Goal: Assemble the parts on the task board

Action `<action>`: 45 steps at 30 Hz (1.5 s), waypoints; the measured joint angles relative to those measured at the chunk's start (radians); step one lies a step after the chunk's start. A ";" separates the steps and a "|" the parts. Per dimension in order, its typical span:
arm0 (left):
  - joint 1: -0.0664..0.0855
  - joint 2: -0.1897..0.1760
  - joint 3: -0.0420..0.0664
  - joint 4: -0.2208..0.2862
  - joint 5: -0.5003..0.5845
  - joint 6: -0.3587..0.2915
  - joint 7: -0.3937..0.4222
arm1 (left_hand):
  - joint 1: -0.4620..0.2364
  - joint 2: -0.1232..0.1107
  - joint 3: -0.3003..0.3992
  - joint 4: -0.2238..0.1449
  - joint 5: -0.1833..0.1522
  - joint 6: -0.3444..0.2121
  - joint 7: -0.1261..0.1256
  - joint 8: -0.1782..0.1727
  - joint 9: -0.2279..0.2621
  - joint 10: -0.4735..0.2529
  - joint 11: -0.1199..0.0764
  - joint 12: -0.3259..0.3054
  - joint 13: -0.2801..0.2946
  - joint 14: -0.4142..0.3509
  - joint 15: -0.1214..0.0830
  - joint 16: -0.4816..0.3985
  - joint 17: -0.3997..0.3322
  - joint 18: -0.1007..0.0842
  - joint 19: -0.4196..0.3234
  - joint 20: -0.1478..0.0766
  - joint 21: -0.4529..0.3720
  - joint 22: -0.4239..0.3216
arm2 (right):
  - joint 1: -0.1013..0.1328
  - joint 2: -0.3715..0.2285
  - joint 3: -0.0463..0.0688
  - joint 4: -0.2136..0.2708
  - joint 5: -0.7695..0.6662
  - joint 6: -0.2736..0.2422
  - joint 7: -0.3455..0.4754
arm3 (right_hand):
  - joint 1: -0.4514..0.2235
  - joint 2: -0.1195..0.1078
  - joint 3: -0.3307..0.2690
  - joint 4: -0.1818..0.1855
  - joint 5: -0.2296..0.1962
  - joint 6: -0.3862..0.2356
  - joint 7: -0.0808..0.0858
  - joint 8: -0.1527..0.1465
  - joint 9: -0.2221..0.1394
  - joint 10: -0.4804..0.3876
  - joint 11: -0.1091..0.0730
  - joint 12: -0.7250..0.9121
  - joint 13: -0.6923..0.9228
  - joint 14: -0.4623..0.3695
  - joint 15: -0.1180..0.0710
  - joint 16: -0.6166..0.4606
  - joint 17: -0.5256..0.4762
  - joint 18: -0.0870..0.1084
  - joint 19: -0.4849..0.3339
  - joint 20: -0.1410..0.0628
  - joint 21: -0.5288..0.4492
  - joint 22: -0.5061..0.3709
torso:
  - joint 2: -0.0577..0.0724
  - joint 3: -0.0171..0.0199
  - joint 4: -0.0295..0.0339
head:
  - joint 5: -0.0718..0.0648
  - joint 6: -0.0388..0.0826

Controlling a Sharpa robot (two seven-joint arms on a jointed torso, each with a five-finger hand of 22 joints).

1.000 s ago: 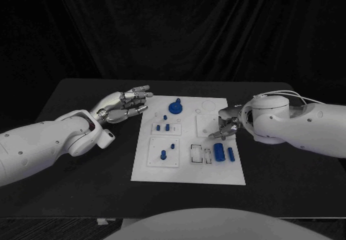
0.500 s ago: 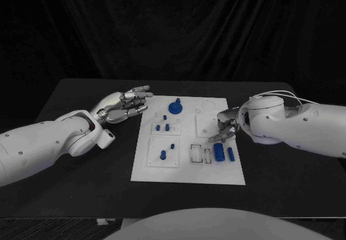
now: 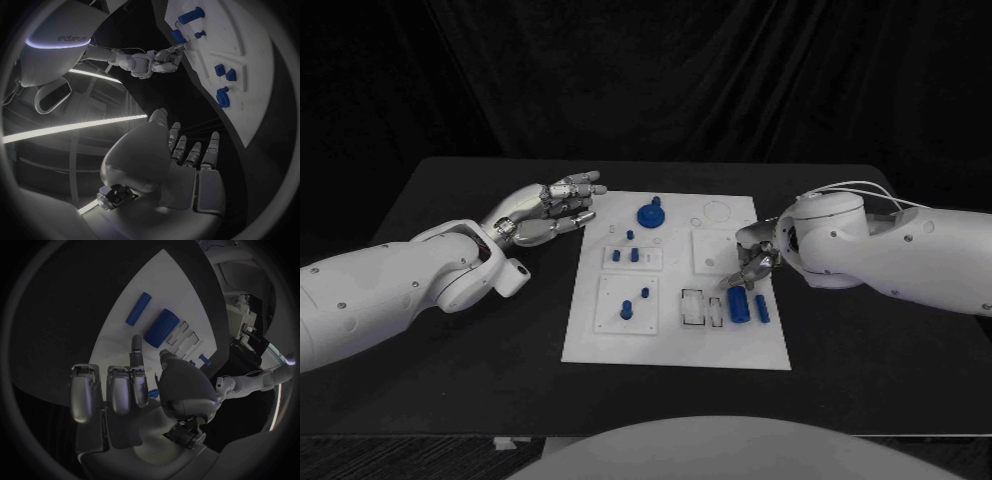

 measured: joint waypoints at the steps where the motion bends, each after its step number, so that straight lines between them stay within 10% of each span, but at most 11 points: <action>1: 0.000 0.000 0.000 0.000 0.000 0.000 0.000 | 0.000 0.000 0.000 0.000 0.000 0.000 0.000 0.000 0.000 0.000 0.000 0.000 0.000 0.000 0.000 0.000 0.000 0.000 0.000 0.000 0.000 0.000 | 0.000 0.000 0.000 0.000 0.000 0.003 -0.001 | 0.000 0.000 0.000 0.000 0.000 0.000 0.000 0.000 0.000 0.000 0.000 0.000 0.000 0.000 0.000 0.000 0.000 0.000 0.000 0.000 0.000 0.000 | 0.000 0.0001 0.0000 | 0.000 0.000; 33: -0.001 0.006 0.000 -0.002 0.000 0.006 -0.003 | 0.000 0.000 0.003 0.003 0.000 0.053 0.010 0.009 0.006 0.002 0.013 0.000 0.000 0.000 0.000 0.000 0.000 0.000 0.000 0.000 0.000 -0.001 | -0.029 0.013 0.000 -0.031 0.061 -0.021 -0.006 | 0.017 -0.005 0.000 -0.006 0.096 -0.012 -0.005 -0.008 0.055 0.000 0.000 0.000 0.001 0.000 0.000 -0.026 0.000 0.000 0.000 0.000 -0.074 0.001 | -0.001 0.0003 0.0000 | 0.007 0.000; 45: -0.002 0.005 0.000 -0.003 0.000 0.007 -0.005 | 0.000 0.000 0.003 0.003 0.000 0.054 0.011 0.009 0.005 0.002 0.013 0.000 0.000 0.000 0.000 0.000 0.000 0.000 0.000 0.000 0.000 -0.001 | -0.034 0.014 0.000 -0.033 0.091 -0.049 -0.005 | 0.081 -0.017 0.017 -0.014 0.206 -0.034 -0.023 0.070 0.197 -0.002 -0.009 0.000 0.000 0.000 0.000 -0.043 0.000 0.000 0.000 0.000 -0.127 0.000 | -0.001 0.0002 0.0000 | 0.012 0.000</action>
